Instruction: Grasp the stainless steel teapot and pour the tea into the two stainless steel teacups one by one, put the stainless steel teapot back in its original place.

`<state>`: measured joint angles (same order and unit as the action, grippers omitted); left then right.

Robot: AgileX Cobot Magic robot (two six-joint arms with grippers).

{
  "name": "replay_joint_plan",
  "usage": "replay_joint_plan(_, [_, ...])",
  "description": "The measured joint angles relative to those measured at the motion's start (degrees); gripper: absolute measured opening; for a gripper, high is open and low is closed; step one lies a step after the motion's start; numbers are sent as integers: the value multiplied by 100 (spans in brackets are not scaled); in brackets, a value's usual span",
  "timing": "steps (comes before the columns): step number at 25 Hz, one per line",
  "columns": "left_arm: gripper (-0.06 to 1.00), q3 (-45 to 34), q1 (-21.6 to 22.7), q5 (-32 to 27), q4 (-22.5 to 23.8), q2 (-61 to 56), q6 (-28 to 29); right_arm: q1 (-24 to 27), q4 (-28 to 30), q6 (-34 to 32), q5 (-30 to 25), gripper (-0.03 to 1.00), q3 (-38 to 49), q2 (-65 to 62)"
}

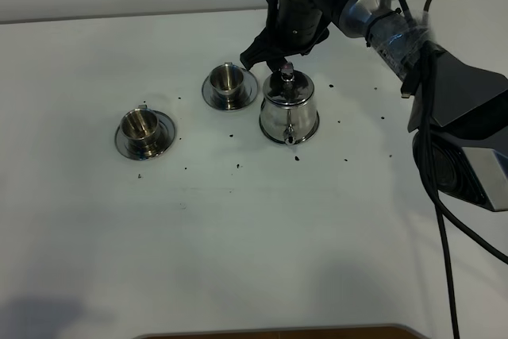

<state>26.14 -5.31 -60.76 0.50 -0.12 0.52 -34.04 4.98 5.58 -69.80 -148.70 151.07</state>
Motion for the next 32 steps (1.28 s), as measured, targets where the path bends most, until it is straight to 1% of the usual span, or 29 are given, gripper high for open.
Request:
replay_joint_plan(7, [39, 0, 0, 0, 0, 0, 0, 0, 7, -5, -6, 51, 13, -272])
replay_joint_plan(26, [39, 0, 0, 0, 0, 0, 0, 0, -115, -17, -18, 51, 192, -245])
replay_joint_plan(32, [39, 0, 0, 0, 0, 0, 0, 0, 39, -17, -18, 51, 193, -245])
